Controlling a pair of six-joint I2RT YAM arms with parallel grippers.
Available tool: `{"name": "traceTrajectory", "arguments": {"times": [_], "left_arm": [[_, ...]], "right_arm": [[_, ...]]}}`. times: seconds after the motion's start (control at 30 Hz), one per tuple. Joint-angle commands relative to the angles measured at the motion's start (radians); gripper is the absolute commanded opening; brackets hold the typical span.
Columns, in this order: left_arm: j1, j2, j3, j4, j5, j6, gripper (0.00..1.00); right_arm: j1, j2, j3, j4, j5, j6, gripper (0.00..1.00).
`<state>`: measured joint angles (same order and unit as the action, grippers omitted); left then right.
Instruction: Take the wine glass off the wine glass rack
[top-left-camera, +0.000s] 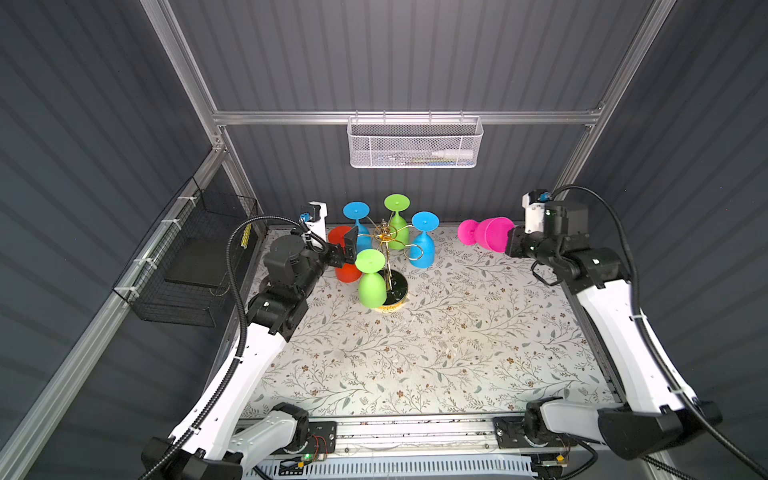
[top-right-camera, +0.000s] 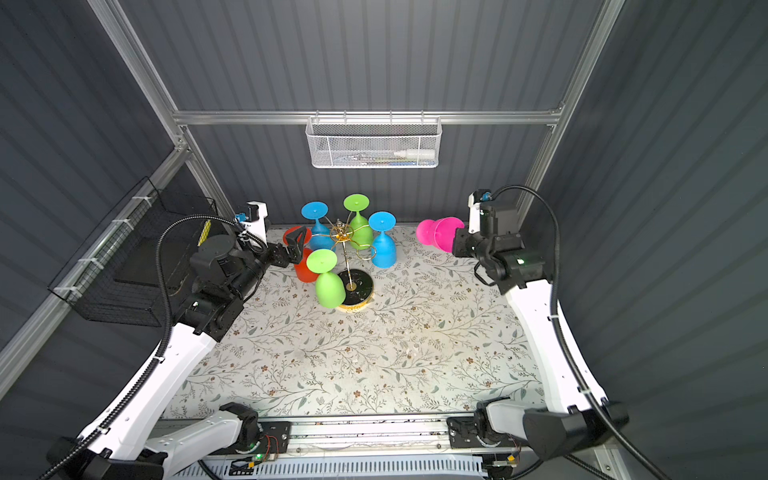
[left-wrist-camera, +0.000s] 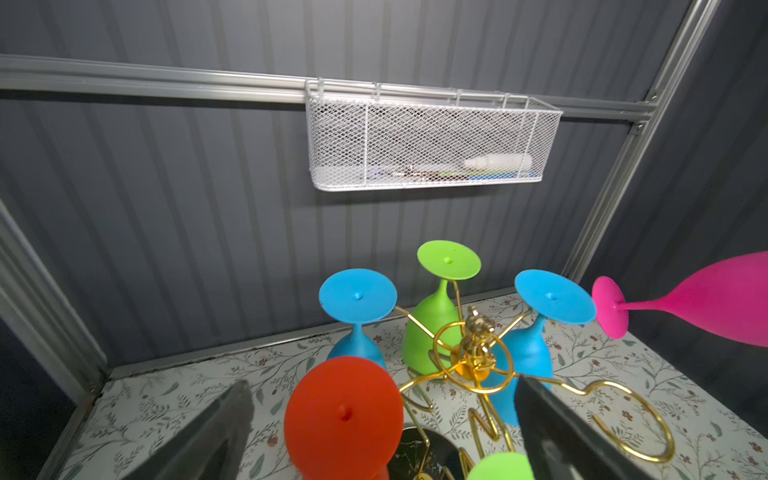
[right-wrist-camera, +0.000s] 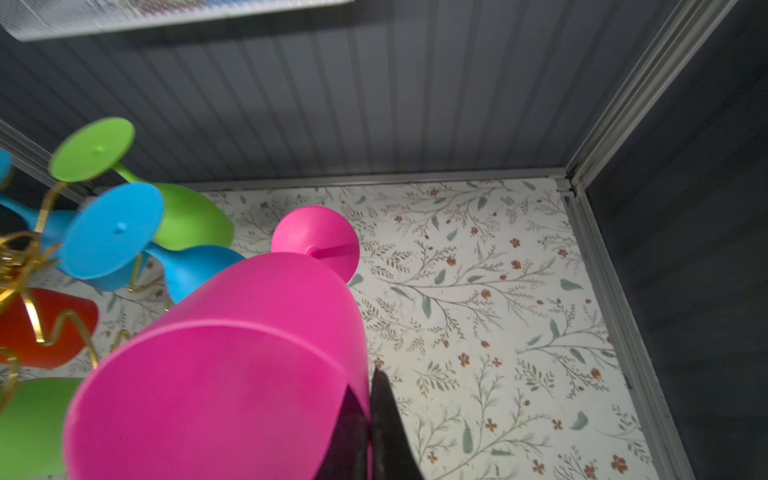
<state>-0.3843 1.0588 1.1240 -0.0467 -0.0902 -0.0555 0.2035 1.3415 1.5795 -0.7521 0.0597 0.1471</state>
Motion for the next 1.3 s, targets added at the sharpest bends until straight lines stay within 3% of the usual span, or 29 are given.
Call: {"name": "traceTrajectory", "arguments": {"times": [0.0,0.17,0.67,0.87,1.27], "left_arm": [[0.007,-0.049,-0.031,-0.025,-0.115,0.022,1.00],[0.007,-0.086,-0.078,-0.012,-0.180,0.036,1.00],[0.007,-0.140,-0.089,-0.061,-0.168,0.084,1.00],[0.007,-0.146,-0.083,-0.077,-0.163,0.090,1.00],[0.007,-0.128,-0.072,-0.090,-0.143,0.087,1.00]], "right_arm": [[-0.003,0.083,0.099,-0.091,0.055,-0.050,0.00],[-0.001,0.273,0.262,-0.162,0.058,-0.078,0.00],[-0.003,0.828,0.893,-0.417,0.067,-0.137,0.00],[-0.003,0.918,0.975,-0.412,0.055,-0.137,0.00],[0.003,0.976,0.978,-0.485,0.064,-0.163,0.00]]}}
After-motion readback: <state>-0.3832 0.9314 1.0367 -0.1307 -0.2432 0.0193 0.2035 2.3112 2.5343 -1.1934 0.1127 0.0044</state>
